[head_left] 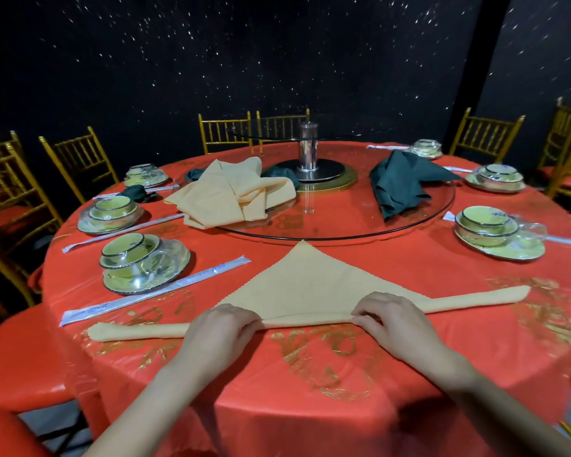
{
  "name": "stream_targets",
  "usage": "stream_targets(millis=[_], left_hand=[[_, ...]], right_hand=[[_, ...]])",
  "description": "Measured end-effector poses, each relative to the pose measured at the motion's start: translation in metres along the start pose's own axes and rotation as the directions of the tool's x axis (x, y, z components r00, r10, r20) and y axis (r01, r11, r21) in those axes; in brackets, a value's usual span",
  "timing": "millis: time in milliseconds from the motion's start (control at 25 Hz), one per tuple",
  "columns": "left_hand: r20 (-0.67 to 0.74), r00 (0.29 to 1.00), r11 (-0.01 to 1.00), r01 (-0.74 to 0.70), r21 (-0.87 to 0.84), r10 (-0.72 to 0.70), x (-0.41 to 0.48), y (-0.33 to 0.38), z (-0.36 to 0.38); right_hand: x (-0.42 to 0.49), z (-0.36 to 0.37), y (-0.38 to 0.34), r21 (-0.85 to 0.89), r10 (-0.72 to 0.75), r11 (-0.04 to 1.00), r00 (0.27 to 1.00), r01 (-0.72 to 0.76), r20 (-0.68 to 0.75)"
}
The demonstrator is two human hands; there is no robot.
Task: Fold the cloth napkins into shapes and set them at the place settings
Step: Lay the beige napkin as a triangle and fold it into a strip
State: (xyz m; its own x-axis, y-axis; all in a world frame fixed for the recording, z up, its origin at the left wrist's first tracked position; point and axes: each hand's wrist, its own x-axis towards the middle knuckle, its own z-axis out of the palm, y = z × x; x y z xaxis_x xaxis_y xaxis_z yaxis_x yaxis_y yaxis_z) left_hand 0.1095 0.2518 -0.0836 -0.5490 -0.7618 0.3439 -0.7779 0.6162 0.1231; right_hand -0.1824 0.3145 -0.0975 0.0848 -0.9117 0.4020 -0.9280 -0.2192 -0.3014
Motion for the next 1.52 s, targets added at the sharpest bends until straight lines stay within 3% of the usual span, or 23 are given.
stream_targets(millis=[120,360,480,640,840,920,1000,1160,1280,1400,1520], left_hand=[[0.074,0.994,0.995,0.081,-0.052,-0.077,-0.001,-0.005,-0.007],[0.151,0.968,0.972,0.217,-0.091,-0.202,0.013,-0.005,0.0],[0.046,0.993,0.994,0.112,0.012,-0.112,0.016,0.005,0.005],[0.122,0.984,0.982,-0.113,-0.149,0.131,0.026,0.079,0.02],[0.245,0.964,0.995,-0.094,-0.035,0.1,0.032,0.112,0.048],[0.17,0.973,0.987,-0.157,-0.019,0.158,0.03,0.111,0.061],[0.206,0.964,0.985,-0.172,0.004,0.167,0.029,0.111,0.06],[0.203,0.961,0.981,-0.193,0.004,0.188,0.03,0.113,0.053],[0.188,0.971,0.989,-0.146,-0.02,0.147,0.03,0.113,0.053],[0.309,0.943,0.993,-0.119,-0.02,0.12,0.028,0.109,0.055],[0.312,0.943,0.993,-0.112,-0.021,0.113,0.026,0.106,0.06]], right_hand=[[-0.006,0.0,-0.004,-0.018,0.017,1.0,1.0,-0.017,0.017],[0.011,0.008,0.001,0.1,0.191,0.976,0.98,-0.196,0.06],[0.013,0.011,0.0,0.076,0.207,0.974,0.974,-0.214,0.092],[0.014,0.01,0.0,0.087,0.199,0.975,0.976,-0.206,0.084],[0.01,0.015,0.004,0.091,0.174,0.981,0.985,-0.173,-0.007],[0.004,0.015,-0.001,0.029,0.097,0.995,0.993,-0.099,0.066],[-0.007,0.015,-0.006,-0.057,0.054,0.997,0.976,-0.043,0.213],[-0.024,0.0,0.005,-0.164,0.187,0.976,0.94,-0.144,0.284],[-0.029,-0.012,0.018,-0.203,0.264,0.955,0.929,-0.215,0.258],[-0.031,-0.016,0.024,-0.238,0.341,0.928,0.911,-0.287,0.23],[-0.034,-0.02,0.03,-0.284,0.433,0.883,0.883,-0.375,0.18]])
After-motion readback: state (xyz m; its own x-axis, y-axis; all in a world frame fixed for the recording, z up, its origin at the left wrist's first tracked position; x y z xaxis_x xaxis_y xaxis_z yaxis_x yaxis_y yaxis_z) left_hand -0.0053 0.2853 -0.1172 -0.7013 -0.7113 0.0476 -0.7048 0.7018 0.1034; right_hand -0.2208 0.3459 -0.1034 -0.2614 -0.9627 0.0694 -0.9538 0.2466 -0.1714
